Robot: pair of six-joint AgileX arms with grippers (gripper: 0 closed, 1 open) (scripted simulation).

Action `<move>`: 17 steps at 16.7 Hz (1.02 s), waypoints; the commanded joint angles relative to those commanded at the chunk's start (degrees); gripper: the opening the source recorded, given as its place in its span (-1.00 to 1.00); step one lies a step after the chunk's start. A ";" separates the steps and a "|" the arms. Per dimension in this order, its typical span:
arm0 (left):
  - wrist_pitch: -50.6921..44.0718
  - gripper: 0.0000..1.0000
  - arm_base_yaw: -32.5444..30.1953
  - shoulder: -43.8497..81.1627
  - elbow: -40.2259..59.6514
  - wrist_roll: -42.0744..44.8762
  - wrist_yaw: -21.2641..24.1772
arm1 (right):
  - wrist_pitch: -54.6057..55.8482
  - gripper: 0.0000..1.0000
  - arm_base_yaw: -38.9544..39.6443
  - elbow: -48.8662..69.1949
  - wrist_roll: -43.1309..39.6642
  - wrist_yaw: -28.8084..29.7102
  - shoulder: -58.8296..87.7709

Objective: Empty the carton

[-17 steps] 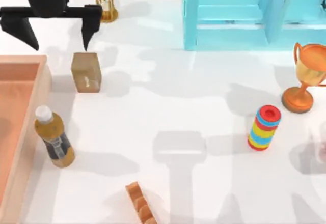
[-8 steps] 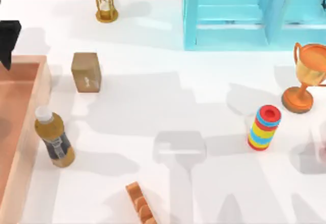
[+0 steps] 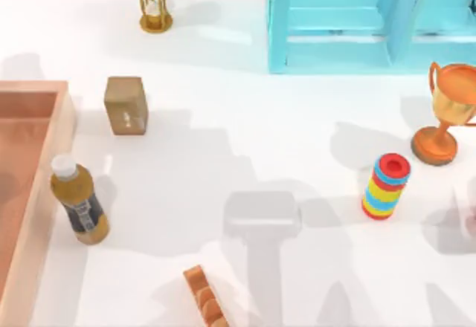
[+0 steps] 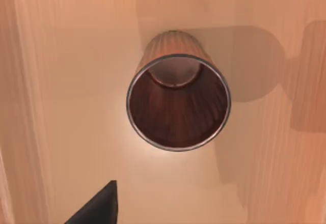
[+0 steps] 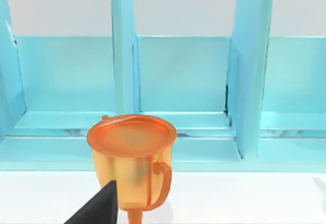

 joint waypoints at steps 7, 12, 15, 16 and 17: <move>8.21 1.00 -0.60 7.23 -1.19 -0.53 0.04 | 0.00 1.00 0.00 0.00 0.00 0.00 0.00; 17.27 1.00 -0.07 5.71 -12.15 -0.07 -0.06 | 0.00 1.00 0.00 0.00 0.00 0.00 0.00; 21.11 1.00 0.25 3.53 -17.54 0.30 0.00 | 0.00 1.00 0.00 0.00 0.00 0.00 0.00; 21.63 1.00 0.25 3.47 -18.15 0.30 0.02 | 0.00 1.00 0.00 0.00 0.00 0.00 0.00; 21.70 1.00 0.25 3.47 -18.23 0.30 0.02 | 0.00 1.00 0.00 0.00 0.00 0.00 0.00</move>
